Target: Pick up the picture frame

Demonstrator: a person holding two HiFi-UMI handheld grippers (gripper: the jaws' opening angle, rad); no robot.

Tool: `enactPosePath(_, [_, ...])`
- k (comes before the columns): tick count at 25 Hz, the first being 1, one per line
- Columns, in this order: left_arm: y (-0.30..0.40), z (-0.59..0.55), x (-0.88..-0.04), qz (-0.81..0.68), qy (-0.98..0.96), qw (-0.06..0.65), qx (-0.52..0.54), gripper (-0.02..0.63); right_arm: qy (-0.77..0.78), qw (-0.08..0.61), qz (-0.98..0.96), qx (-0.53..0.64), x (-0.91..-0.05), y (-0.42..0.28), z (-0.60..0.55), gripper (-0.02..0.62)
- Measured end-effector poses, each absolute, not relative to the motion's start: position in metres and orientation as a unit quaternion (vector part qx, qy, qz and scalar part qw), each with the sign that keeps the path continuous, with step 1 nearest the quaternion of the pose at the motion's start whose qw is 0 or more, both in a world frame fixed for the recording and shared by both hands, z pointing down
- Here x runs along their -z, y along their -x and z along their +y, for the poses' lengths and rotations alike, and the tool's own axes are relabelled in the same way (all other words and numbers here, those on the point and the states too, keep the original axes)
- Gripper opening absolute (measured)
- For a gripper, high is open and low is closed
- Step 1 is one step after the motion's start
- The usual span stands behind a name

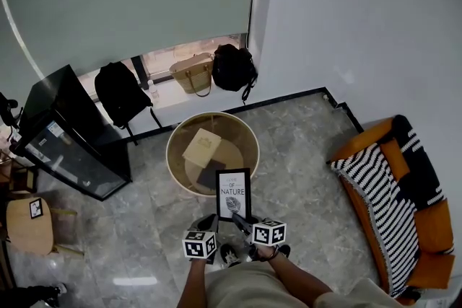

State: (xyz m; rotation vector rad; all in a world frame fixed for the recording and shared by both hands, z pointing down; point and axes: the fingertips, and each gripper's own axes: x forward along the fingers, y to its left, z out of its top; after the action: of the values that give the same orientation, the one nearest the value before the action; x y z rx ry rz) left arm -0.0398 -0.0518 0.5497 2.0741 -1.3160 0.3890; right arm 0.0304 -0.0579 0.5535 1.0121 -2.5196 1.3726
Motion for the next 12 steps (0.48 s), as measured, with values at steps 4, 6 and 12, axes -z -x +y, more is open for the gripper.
enactPosePath(4, [0.0456,-0.0525,-0.5519,-0.505,-0.786,0.326,-0.145,0.021,-0.336,0.052,-0.827,-0.449,-0.5550,-0.0300,-0.0583,0.069])
enactPosePath(6, [0.0461,-0.0515,-0.5529,-0.504,-0.786,0.327,-0.145,0.021,-0.338,0.053,-0.826,-0.448,-0.5552,-0.0301,-0.0584,0.069])
enactPosePath(12, [0.0405,-0.0509,-0.5546,-0.494,-0.791,0.327,-0.152,0.021,-0.366,0.063,-0.825,-0.425,-0.5537,-0.0362,-0.0628,0.069])
